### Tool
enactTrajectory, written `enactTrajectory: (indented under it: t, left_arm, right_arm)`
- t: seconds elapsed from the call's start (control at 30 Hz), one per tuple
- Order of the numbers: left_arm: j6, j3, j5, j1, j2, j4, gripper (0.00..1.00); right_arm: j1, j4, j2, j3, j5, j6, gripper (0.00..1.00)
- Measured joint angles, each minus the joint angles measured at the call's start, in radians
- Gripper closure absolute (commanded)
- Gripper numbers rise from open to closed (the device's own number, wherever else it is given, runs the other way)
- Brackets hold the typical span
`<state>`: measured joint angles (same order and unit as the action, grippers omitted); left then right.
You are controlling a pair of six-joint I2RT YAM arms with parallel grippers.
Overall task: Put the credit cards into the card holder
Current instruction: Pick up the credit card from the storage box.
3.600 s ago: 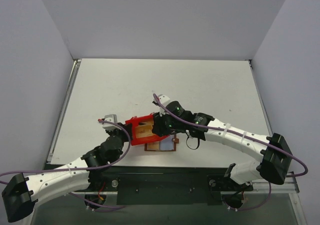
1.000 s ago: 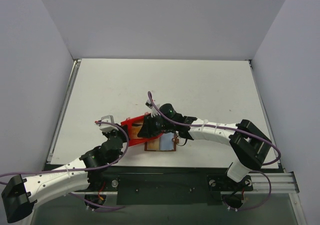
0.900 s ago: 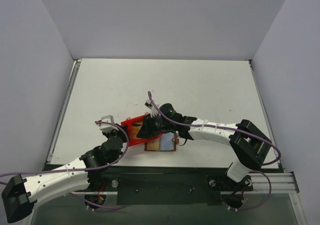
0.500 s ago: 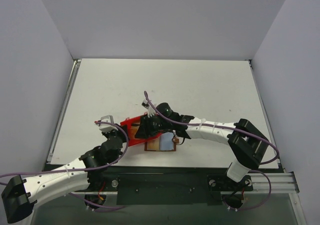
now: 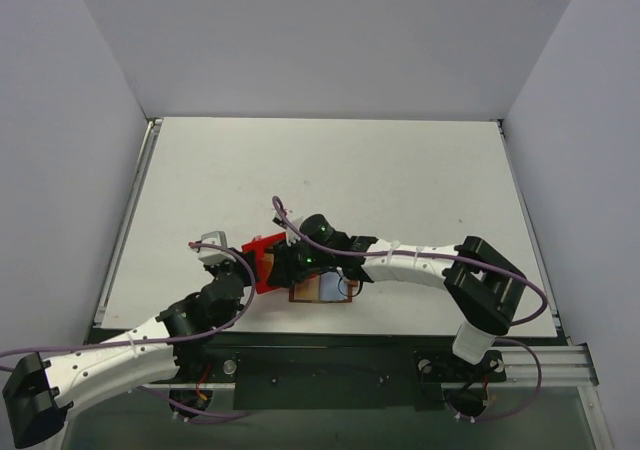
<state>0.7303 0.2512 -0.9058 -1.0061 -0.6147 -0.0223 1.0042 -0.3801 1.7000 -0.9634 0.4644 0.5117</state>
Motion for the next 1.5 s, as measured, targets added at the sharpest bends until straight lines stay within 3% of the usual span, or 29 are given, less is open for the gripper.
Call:
enactTrajectory:
  t: [0.33, 0.77, 0.97, 1.27, 1.5]
  left_arm:
    - [0.02, 0.0, 0.024, -0.001, 0.019, -0.017, 1.0]
    - [0.068, 0.094, 0.025, -0.013, -0.025, 0.005, 1.0]
    - [0.07, 0.145, 0.002, 0.011, -0.089, 0.092, 1.0]
    - [0.066, 0.243, 0.108, 0.196, -0.224, 0.174, 1.0]
    - [0.04, 0.359, 0.268, 0.398, -0.331, 0.209, 1.0]
  right_arm:
    - [-0.002, 0.053, 0.0, 0.0, -0.136, -0.011, 0.99]
    - [-0.001, 0.148, -0.145, 0.001, -0.249, -0.056, 1.0]
    - [-0.017, 0.195, -0.248, 0.007, -0.291, -0.089, 1.0]
    - [-0.103, 0.207, -0.357, 0.057, -0.246, -0.09, 1.0]
    - [-0.196, 0.194, -0.431, 0.122, -0.076, -0.126, 1.0]
